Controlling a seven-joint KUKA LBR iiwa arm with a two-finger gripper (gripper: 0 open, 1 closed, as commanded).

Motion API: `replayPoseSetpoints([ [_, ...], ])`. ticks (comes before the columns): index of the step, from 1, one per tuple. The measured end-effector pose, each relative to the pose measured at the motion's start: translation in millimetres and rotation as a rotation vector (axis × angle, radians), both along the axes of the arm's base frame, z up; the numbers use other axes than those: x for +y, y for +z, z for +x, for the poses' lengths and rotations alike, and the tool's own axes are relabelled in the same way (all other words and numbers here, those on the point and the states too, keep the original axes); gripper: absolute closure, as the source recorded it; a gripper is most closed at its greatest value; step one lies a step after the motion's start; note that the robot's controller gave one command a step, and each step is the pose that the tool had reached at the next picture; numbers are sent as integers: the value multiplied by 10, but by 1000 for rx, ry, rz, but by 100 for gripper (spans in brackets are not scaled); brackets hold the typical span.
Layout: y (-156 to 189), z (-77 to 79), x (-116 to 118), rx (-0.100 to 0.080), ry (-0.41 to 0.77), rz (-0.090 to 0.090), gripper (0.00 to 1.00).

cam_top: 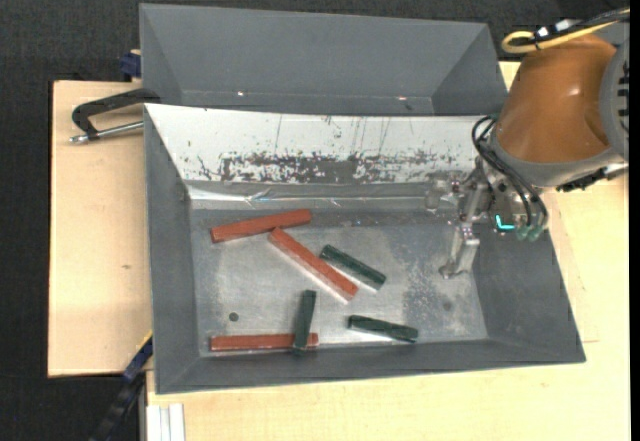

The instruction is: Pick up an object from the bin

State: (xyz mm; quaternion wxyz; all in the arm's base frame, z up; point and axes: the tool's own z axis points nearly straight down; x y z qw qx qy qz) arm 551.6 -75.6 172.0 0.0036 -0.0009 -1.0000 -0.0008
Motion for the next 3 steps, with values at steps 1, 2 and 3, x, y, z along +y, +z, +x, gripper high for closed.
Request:
replayPoseSetpoints([
  [1, 44, 19, 2, -8, 2, -1, 0],
  [2, -405, -173, 329, -15, 49, -3, 0],
  [3, -886, -156, 954, -7, 231, 1, 100],
])
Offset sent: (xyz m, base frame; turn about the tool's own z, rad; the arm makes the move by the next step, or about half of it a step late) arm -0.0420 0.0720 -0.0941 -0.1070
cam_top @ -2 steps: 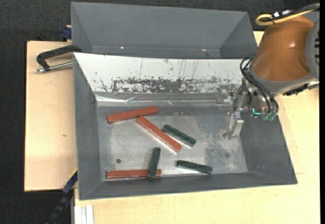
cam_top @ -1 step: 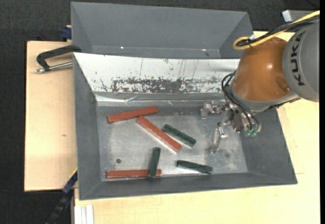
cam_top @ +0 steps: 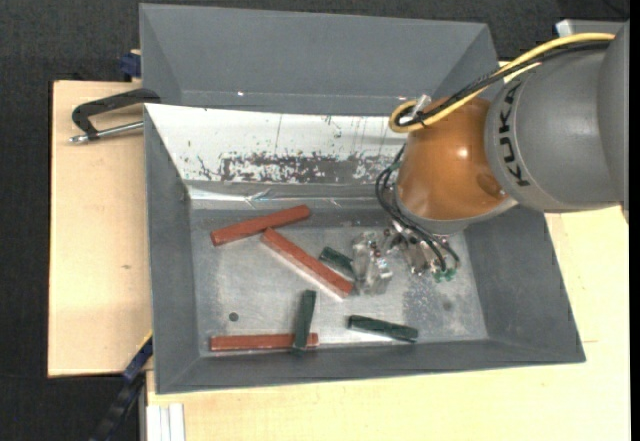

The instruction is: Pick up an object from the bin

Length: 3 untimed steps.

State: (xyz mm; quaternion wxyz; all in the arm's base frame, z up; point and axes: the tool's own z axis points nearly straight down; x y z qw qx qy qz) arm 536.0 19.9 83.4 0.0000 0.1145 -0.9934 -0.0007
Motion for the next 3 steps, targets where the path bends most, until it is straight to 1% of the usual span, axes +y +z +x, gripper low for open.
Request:
replayPoseSetpoints([
  [1, 1, 0, -2, 0, 0, 0, 0],
  [2, 1, 0, -2, 0, 0, 0, 0],
  [3, -124, 504, 479, -6, -85, 1, 100],
])
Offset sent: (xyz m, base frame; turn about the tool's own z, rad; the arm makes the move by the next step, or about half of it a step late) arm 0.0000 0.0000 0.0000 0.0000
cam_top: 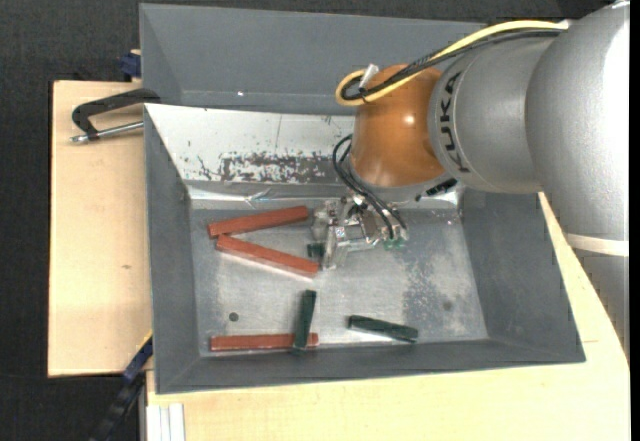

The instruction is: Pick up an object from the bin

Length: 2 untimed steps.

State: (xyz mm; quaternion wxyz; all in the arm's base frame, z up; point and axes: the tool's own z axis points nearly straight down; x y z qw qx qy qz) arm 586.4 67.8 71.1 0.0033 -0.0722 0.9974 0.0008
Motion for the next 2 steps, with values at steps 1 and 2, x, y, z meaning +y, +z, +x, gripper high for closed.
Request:
replayPoseSetpoints([
  [1, 0, 0, 0, 0, 0, 0, 100],
  [2, 823, 34, -509, -2, 541, -4, 100],
])
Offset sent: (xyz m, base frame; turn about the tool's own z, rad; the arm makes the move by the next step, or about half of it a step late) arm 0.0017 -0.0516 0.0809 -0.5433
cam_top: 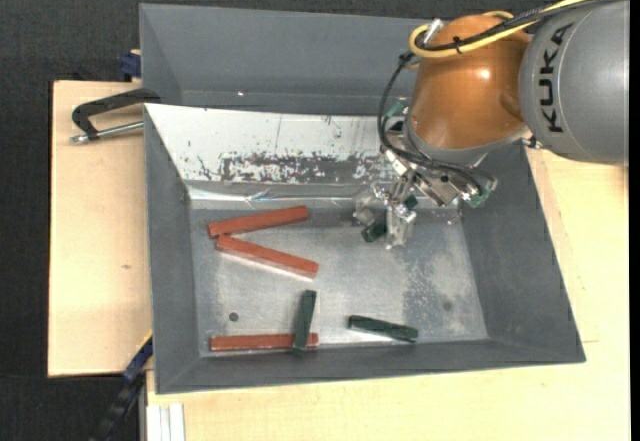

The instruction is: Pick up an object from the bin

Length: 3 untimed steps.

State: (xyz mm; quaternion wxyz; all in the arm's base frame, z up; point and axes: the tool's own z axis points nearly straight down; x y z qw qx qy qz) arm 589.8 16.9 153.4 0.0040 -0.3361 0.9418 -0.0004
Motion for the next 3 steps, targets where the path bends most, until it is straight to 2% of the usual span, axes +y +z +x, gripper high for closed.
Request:
replayPoseSetpoints([
  [2, 11, -5, 5, 3, 0, 0, 100],
  [3, -476, -247, 250, 9, 129, 0, 100],
])
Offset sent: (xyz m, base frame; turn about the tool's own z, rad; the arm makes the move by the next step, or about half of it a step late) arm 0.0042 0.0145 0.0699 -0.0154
